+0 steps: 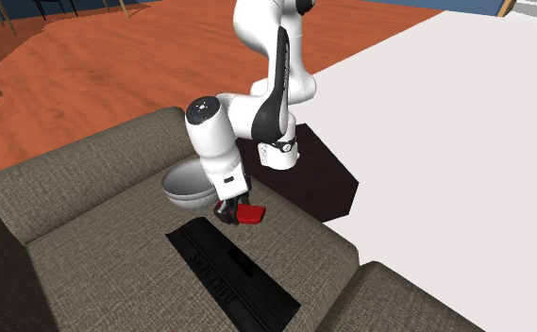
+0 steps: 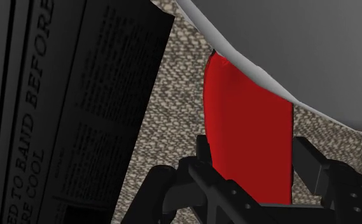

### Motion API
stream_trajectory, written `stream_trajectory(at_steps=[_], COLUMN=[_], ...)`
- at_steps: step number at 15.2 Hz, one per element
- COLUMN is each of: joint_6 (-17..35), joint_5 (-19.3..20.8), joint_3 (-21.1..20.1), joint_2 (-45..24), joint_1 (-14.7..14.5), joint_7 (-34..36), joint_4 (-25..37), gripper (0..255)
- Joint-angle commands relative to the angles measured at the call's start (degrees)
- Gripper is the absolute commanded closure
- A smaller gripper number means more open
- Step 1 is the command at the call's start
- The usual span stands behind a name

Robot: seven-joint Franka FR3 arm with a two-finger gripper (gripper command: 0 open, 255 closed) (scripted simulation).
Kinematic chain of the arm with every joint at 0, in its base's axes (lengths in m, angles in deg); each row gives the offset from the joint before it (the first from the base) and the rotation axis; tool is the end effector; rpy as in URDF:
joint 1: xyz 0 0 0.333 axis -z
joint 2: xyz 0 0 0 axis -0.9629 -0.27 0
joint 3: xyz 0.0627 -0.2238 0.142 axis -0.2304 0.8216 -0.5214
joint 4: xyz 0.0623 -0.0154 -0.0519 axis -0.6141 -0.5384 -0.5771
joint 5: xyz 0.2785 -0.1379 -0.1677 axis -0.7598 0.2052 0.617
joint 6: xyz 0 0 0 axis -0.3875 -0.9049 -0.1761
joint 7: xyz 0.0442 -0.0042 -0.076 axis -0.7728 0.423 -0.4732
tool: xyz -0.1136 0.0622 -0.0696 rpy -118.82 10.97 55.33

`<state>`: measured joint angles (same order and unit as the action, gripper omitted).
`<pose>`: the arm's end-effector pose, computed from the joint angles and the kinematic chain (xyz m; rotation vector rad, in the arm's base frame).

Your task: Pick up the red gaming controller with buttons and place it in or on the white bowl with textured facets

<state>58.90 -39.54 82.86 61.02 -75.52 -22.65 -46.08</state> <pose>0.3557 -0.2793 0.2786 -2.7544 -1.1759 -0.0576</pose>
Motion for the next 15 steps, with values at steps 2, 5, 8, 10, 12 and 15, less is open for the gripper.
stream_trajectory(at_steps=[2,5,8,10,12,15], joint_6=[-1.9,-4.2,-6.6,-8.1,-9.7,-12.0], joint_5=[1.4,2.7,3.9,4.5,5.1,5.8], joint_3=[-0.2,-0.5,-0.8,-1.0,-1.3,-1.7], joint_2=[1.6,3.4,5.0,5.9,6.8,8.1], joint_1=[0.1,0.2,0.3,0.4,0.5,0.5], joint_7=[1.2,2.4,3.5,4.1,4.7,5.5], joint_4=[0.7,1.7,2.9,3.7,4.5,5.9], gripper=[255,255,255,255,255,255])
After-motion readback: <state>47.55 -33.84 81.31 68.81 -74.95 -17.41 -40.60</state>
